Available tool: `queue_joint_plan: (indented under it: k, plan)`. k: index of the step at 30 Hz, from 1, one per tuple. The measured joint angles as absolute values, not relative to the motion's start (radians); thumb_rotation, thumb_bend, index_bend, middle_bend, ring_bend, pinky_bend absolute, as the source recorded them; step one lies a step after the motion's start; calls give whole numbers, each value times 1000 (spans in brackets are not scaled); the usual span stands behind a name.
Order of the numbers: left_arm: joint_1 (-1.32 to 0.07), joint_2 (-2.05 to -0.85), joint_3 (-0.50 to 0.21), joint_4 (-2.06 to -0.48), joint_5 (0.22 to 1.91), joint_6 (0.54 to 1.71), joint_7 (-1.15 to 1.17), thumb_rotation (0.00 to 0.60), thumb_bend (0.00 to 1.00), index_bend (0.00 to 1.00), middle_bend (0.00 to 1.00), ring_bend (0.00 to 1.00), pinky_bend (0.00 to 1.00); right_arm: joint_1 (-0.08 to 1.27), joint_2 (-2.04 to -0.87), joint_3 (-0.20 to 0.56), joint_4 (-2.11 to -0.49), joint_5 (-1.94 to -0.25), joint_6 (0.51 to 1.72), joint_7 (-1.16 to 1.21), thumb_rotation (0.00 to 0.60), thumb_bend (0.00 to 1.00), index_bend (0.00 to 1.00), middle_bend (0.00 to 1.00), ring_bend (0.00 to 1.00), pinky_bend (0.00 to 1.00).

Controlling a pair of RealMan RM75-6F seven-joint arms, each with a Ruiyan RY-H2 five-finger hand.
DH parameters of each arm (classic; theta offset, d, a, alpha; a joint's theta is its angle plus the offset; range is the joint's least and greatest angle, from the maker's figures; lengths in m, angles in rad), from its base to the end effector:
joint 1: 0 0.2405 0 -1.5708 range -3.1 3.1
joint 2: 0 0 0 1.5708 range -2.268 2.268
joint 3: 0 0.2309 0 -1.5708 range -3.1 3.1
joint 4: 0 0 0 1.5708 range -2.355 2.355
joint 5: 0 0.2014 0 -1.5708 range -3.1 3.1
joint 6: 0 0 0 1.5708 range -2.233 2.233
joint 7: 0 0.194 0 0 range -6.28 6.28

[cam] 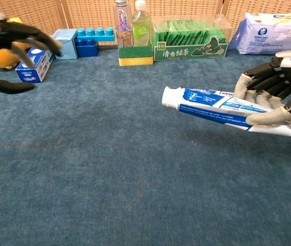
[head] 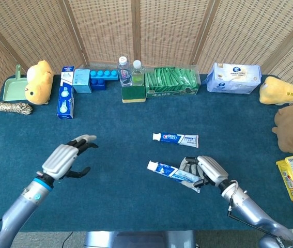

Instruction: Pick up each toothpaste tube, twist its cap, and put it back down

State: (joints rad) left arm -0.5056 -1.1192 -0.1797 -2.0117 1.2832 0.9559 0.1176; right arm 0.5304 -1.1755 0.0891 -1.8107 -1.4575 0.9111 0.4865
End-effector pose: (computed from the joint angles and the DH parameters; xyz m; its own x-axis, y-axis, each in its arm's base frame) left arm -0.1132 0.2954 0.0573 0.2152 0.3906 0.8951 0.9367 -0.3417 -0.0761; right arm -0.1455 -0.2937 0.0293 -0.1215 -0.5747 0.8093 -0.9495 -0.1704 -0.2636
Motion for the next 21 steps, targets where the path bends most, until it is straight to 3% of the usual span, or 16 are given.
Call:
queue_joint_plan:
  k: [12, 21]
  plan:
    - [-717, -1189, -251, -1974, 1152, 734, 56, 600, 294, 270, 134, 89, 207, 544, -1168, 93, -1839, -1465, 908, 557, 600, 526, 883, 714, 659, 748]
    - [-832, -1293, -270, -1913, 1064, 692, 65, 600, 294, 263, 129, 81, 202, 557, -1163, 89, -1865, -1481, 905, 569, 600, 527, 882, 714, 659, 748]
